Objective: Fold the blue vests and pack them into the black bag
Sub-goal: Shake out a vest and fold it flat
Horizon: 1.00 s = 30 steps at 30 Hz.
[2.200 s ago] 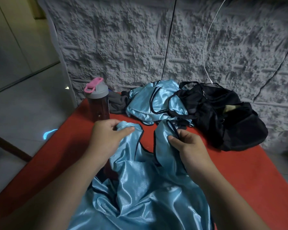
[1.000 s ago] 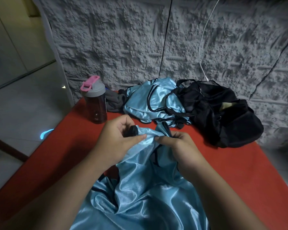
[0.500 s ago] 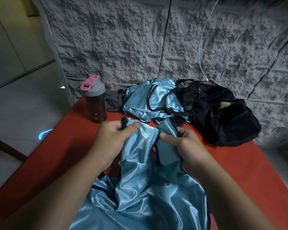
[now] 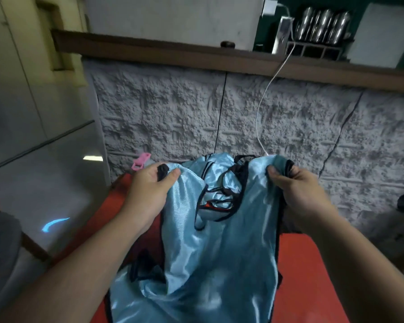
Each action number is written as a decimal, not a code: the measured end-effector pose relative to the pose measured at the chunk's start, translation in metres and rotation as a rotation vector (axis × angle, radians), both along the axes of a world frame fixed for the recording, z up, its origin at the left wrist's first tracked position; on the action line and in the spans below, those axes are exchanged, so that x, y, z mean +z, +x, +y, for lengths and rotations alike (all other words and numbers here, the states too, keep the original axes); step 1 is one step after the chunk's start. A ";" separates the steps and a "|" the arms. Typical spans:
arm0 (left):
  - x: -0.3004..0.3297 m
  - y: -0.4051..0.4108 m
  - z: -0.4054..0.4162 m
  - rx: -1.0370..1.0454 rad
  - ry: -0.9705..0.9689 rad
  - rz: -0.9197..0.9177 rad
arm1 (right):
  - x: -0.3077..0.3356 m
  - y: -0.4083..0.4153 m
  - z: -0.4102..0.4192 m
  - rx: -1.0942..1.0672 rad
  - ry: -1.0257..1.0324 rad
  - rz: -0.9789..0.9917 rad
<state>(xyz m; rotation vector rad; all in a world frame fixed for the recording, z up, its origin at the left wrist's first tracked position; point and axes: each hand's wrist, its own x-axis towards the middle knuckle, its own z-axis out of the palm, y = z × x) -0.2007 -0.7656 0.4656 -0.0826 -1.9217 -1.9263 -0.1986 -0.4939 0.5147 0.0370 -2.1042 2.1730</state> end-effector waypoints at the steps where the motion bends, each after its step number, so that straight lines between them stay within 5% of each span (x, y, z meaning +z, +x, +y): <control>1: 0.016 0.002 -0.002 0.011 -0.006 0.023 | 0.019 0.004 0.002 -0.016 -0.003 0.030; 13: 0.205 0.092 -0.048 0.179 -0.143 0.322 | 0.211 0.096 0.018 -0.052 -0.051 0.362; 21: 0.255 0.130 -0.068 0.199 0.160 0.335 | 0.256 0.133 0.028 -0.164 -0.104 0.368; 30: 0.280 0.150 -0.080 0.078 0.139 0.275 | 0.269 0.147 0.044 -0.088 -0.097 0.381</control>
